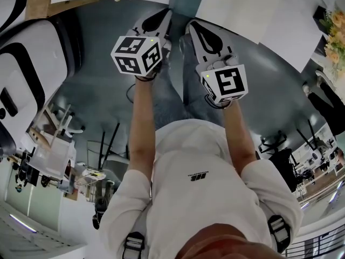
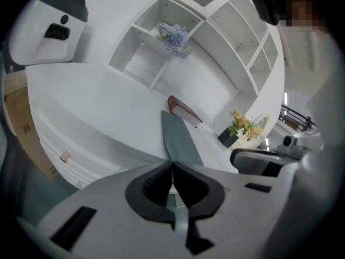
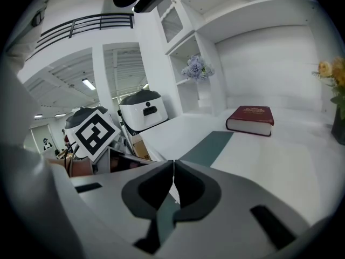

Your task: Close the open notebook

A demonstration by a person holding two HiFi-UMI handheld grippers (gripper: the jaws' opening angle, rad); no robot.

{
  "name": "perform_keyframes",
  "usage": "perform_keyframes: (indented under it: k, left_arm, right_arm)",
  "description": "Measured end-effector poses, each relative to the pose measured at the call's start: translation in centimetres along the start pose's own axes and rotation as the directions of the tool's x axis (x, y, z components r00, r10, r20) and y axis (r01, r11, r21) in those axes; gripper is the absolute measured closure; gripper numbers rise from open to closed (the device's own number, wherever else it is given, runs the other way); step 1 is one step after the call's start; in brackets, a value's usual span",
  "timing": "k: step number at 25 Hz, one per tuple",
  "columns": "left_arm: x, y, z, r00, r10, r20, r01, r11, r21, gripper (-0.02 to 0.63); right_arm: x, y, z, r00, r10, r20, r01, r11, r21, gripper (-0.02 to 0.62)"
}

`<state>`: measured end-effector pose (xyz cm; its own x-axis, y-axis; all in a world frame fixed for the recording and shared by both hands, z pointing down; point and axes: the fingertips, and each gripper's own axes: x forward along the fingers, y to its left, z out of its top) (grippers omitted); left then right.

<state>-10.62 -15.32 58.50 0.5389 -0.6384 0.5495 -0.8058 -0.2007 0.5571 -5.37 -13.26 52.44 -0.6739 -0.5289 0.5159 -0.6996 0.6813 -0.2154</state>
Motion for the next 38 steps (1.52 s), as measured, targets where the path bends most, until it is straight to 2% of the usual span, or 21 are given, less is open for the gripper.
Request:
perform_keyframes:
  k: [3,19,38]
  left_arm:
    - [-0.3,-0.4,0.3,1.0,0.015,-0.01,-0.015,0.999,0.039,0.606]
    - [-2.9,-4.2,2.7,1.0,-0.014,0.005,0.014,0.993,0.117,0.606]
    - [-4.5,-10.2,4.7,0.998,-0.067,0.006,0.063,0.965,0.255,0.606]
  right_arm:
    - [-0.2,0.0,0.3,1.0,-0.006,0.005,0.006,1.0,0.002,0.598]
    - [-2.0,0.2,3.6,0.997,-0.052,0.052,0.052,0.999,-0.005,0.597]
    - [-7.0,-2.6,5.3,0.978,-0.181,0.103,0.179,0.984,0.024,0.597]
